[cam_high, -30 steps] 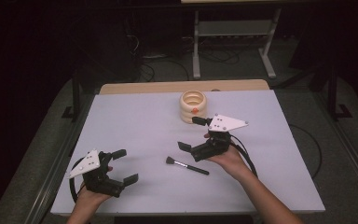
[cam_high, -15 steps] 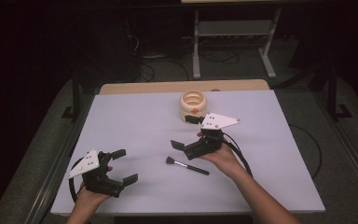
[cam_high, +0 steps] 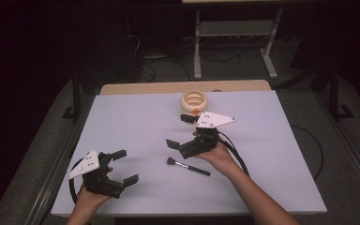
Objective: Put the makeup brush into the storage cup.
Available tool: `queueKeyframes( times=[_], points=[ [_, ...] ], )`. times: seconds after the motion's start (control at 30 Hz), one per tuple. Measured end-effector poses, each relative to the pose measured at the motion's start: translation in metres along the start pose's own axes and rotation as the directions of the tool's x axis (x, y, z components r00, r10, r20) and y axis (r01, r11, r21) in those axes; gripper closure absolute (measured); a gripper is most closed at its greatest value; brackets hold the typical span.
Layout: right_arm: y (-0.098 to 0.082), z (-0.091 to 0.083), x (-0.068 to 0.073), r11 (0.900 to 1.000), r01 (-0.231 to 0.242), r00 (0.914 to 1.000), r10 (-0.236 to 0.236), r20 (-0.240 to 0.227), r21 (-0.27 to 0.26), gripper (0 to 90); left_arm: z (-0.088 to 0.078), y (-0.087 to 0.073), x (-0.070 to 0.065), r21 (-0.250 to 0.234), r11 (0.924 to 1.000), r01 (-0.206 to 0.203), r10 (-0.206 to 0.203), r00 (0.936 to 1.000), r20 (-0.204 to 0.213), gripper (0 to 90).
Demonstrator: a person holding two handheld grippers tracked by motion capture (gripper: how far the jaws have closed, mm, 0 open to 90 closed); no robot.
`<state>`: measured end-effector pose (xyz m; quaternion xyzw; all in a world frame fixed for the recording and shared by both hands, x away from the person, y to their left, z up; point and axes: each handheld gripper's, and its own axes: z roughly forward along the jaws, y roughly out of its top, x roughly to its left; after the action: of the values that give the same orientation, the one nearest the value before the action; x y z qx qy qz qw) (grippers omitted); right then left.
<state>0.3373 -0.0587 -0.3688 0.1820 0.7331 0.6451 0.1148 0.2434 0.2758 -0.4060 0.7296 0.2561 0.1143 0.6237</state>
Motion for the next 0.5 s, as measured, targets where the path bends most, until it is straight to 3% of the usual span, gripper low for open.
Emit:
queueKeyframes(
  times=[0.5],
  points=[
    [0.001, 0.012, -0.001, 1.000, -0.010, 0.9999, 0.010, -0.004, 0.007, 0.0, 0.000, 0.000, 0.000, -0.002, 1.0000, -0.003, 0.003, 1.0000, 0.004, 0.0]
  ],
)
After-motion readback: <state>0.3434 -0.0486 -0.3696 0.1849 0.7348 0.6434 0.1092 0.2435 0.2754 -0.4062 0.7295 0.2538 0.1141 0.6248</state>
